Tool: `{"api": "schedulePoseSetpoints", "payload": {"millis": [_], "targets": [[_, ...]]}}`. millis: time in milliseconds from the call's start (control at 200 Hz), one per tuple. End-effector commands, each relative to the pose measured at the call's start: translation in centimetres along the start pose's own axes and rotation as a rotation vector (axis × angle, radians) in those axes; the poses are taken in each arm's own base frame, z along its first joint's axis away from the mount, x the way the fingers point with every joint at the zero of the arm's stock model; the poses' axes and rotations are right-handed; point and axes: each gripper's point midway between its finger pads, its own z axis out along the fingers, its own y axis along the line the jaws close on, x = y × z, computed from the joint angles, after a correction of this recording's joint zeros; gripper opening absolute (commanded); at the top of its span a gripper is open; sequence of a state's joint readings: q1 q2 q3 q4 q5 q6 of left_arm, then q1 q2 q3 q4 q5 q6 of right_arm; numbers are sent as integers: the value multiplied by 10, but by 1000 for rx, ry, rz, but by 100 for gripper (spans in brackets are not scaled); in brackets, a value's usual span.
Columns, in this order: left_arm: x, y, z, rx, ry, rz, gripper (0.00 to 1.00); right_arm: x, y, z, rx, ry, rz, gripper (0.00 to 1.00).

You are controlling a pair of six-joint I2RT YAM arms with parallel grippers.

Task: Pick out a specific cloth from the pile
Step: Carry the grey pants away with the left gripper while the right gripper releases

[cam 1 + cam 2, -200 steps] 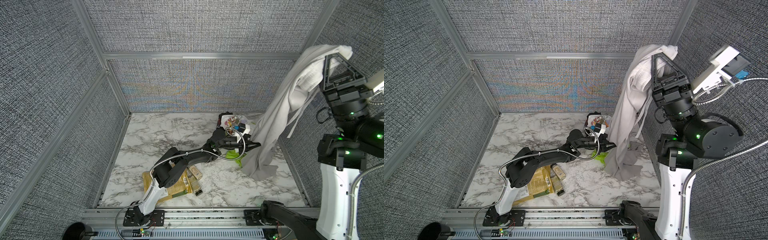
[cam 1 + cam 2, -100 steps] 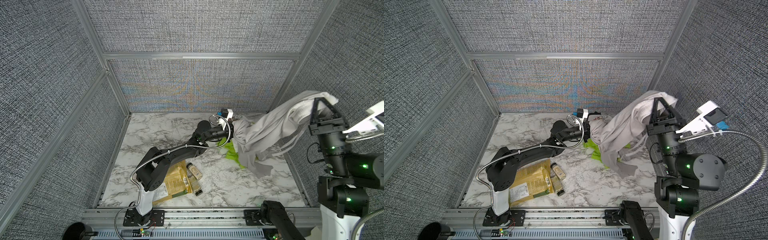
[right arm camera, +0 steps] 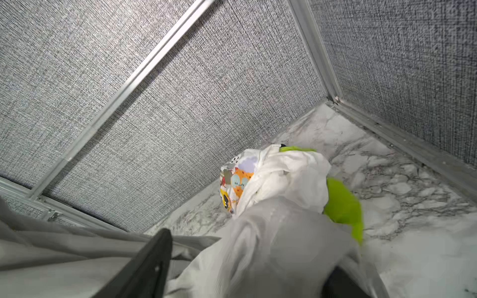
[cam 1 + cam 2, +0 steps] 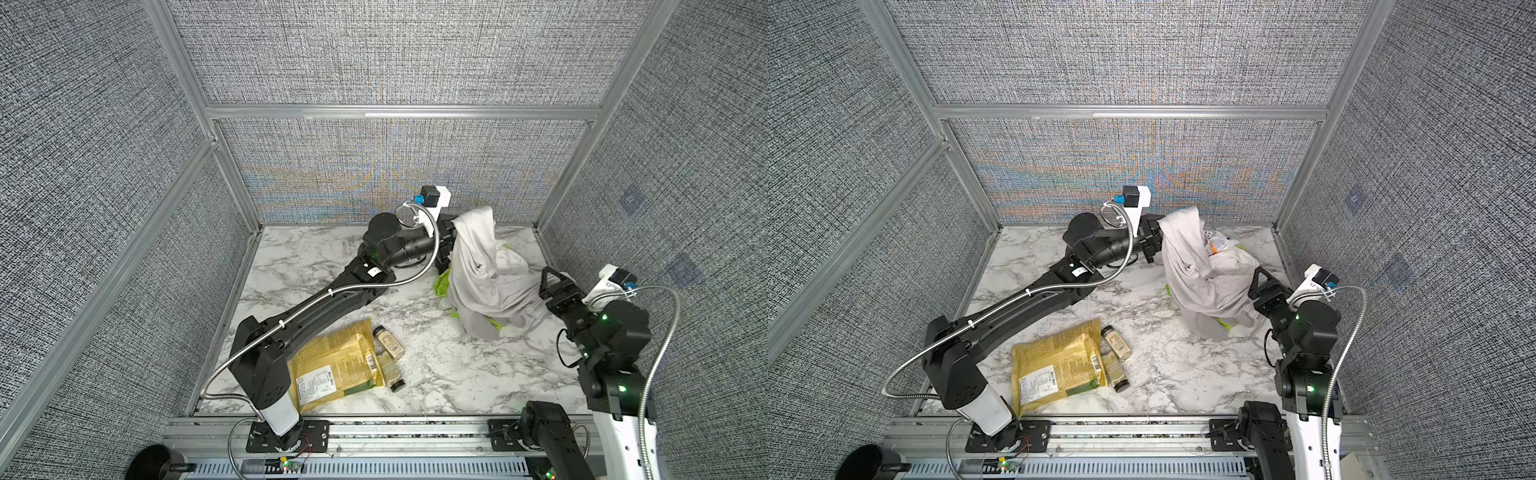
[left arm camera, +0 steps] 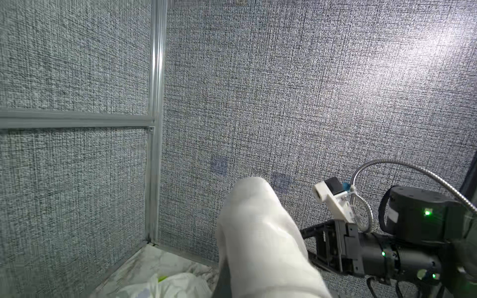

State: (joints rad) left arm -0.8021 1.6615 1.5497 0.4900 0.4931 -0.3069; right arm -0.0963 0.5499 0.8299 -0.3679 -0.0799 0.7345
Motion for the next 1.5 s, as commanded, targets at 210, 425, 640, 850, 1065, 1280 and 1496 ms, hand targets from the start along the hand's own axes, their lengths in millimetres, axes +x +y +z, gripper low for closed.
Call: {"api": "schedulePoseSetpoints", "payload": {"millis": [210,425,640,850,1065,1280,1496], "targets": [[-76,-4,-23,-77,-60,103,0,18,-20,4,65,48,-85,99],[-140,30,-54,-195,-191,94,0,51,-10,15,-57,160,-72,99],[-183,77,-87,-309,-256,98,0,77,40,11,-406,258,-40,99],[-213,130,-120,-430,-259,147,0,83,51,3,-460,288,-75,99],[-233,183,-175,-528,-271,167,0,104,78,-7,-563,338,-113,99],[-247,230,-243,-648,-275,186,0,133,98,-5,-592,399,-178,99],[-267,261,-303,-738,-326,185,0,168,115,7,-569,455,-245,99]]}}
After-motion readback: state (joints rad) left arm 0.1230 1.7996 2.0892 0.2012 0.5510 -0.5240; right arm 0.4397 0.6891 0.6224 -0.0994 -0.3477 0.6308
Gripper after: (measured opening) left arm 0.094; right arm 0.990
